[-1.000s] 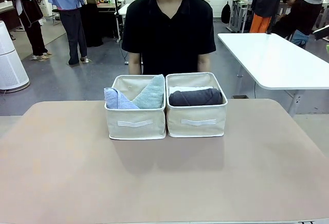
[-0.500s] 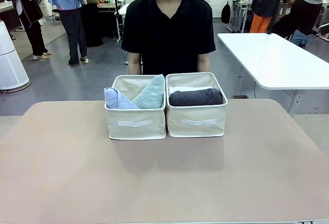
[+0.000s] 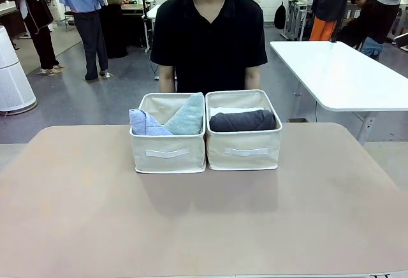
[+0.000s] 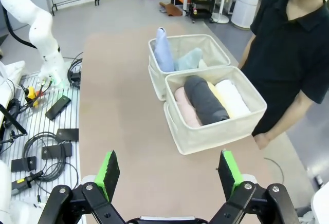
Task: Sort the towels based on their folding style.
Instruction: Pick up another triangle-folded towel from the table and place it in the left Fabric basket.
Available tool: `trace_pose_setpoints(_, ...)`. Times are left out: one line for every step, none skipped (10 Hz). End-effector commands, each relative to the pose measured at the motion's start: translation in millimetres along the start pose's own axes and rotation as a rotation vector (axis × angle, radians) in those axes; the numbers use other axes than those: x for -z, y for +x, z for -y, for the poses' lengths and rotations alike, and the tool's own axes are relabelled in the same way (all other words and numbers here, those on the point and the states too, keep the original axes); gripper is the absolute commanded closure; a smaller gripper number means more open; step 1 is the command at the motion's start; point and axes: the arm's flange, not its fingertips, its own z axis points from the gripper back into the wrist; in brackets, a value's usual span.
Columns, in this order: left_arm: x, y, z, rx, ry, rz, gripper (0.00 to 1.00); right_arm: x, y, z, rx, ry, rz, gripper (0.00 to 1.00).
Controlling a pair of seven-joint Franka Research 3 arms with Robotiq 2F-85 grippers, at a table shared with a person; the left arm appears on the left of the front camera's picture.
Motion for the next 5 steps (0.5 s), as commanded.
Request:
trace_pose_setpoints(-1.2, 0.4, 0.0, 0.016, -0.005, 0.017, 0.0, 0.5, -2.3, 1.1, -0.023, 0.01, 0.019, 0.0)
trace_pose_setpoints(-1.2, 0.4, 0.0, 0.016, -0.005, 0.017, 0.0, 0.5, -2.3, 1.1, -0.023, 0.01, 0.019, 0.0)
trace_pose_setpoints(-1.2, 0.4, 0.0, 0.016, -0.005, 0.017, 0.0, 0.5, -2.3, 1.1, -0.023, 0.01, 0.019, 0.0)
trace_pose_setpoints(-1.2, 0.4, 0.0, 0.016, -0.005, 0.017, 0.0, 0.5, -2.3, 1.1, -0.023, 0.01, 0.019, 0.0)
trace_pose_setpoints(-1.2, 0.4, 0.0, 0.016, -0.005, 0.017, 0.0, 0.5, -2.3, 1.1, -0.023, 0.01, 0.019, 0.0)
